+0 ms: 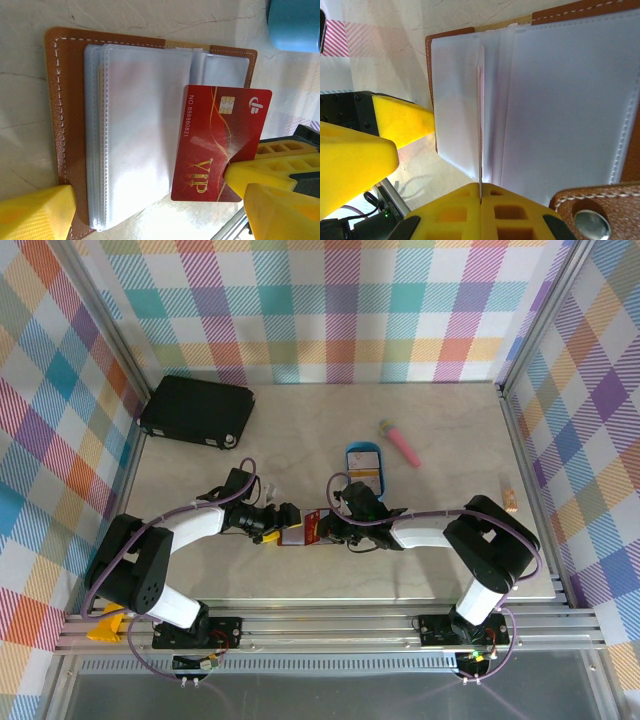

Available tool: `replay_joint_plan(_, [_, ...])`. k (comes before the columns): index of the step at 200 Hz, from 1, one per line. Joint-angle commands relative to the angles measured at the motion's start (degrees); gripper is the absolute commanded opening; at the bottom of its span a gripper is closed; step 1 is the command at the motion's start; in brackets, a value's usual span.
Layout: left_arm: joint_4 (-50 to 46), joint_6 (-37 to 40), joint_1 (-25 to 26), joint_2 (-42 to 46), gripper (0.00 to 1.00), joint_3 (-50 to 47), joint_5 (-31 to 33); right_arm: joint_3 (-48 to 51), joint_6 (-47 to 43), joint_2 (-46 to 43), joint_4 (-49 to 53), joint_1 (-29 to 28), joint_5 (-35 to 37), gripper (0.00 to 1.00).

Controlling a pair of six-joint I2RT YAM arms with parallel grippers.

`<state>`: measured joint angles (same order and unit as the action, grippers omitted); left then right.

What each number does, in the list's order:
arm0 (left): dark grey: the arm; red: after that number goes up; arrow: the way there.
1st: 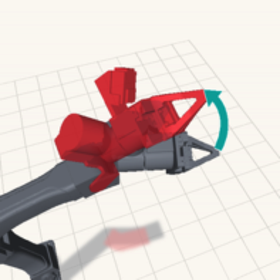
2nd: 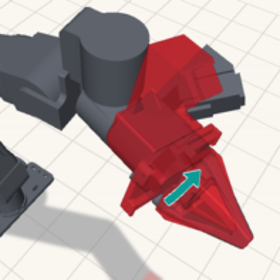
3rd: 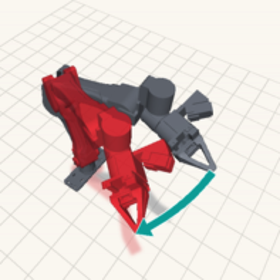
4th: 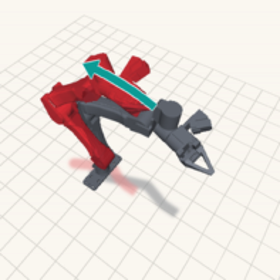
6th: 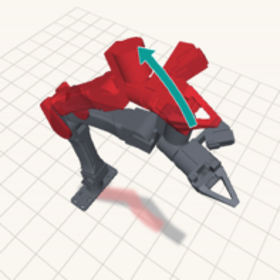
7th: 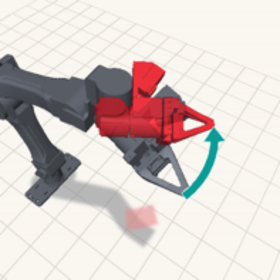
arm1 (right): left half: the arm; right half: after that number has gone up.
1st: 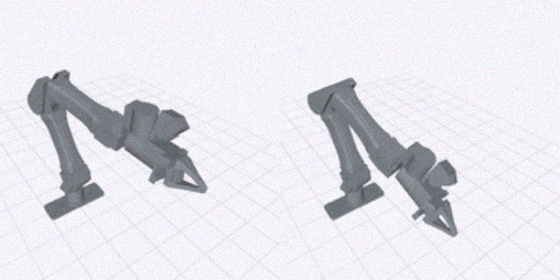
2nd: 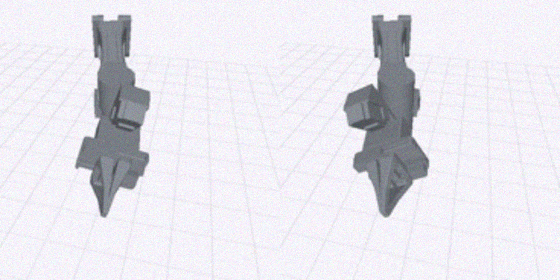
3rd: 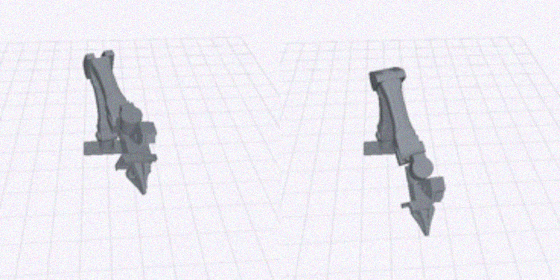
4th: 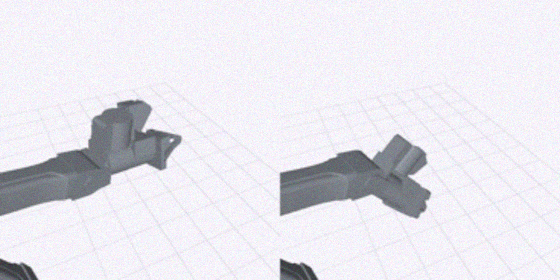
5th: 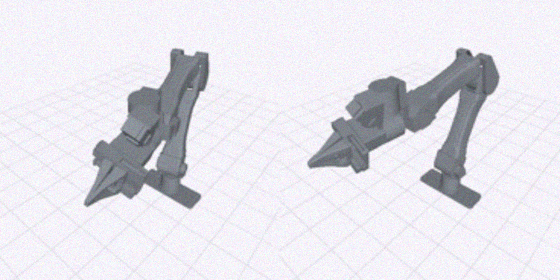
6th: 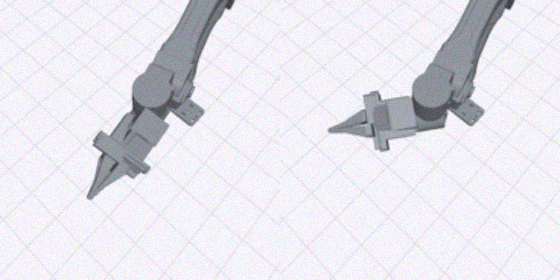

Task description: Put the credit cards into the card holder

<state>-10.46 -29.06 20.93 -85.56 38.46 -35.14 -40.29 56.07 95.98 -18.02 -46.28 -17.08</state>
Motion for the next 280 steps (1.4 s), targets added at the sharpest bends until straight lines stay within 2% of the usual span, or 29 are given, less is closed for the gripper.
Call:
replay_joint_plan(1, [-1.0, 0.9, 0.4, -0.8, 0.87, 0.3, -0.8, -1.0, -0.8, 1.2, -1.5, 0.6, -1.1, 0.0])
replay_joint_plan(117, [-0.7, 0.9, 0.4, -1.5, 0.87, 0.4, -1.0, -1.9, -1.6, 2.8, -3.5, 1.8, -2.2, 0.0])
replay_joint_plan(215, [-0.7, 0.8, 0.4, -1.8, 0.87, 0.6, -1.2, -0.3, 2.8, 4.6, -6.2, 1.5, -2.7, 0.0])
replay_joint_plan(246, [-0.7, 0.8, 0.4, -2.0, 0.87, 0.7, -1.2, -0.5, 3.1, 4.6, -5.1, 1.0, -2.3, 0.05])
replay_joint_plan(280, [-0.8, 0.9, 0.4, -1.9, 0.87, 0.7, -1.2, -1.1, 3.0, 4.8, -4.1, 0.7, -2.0, 0.06])
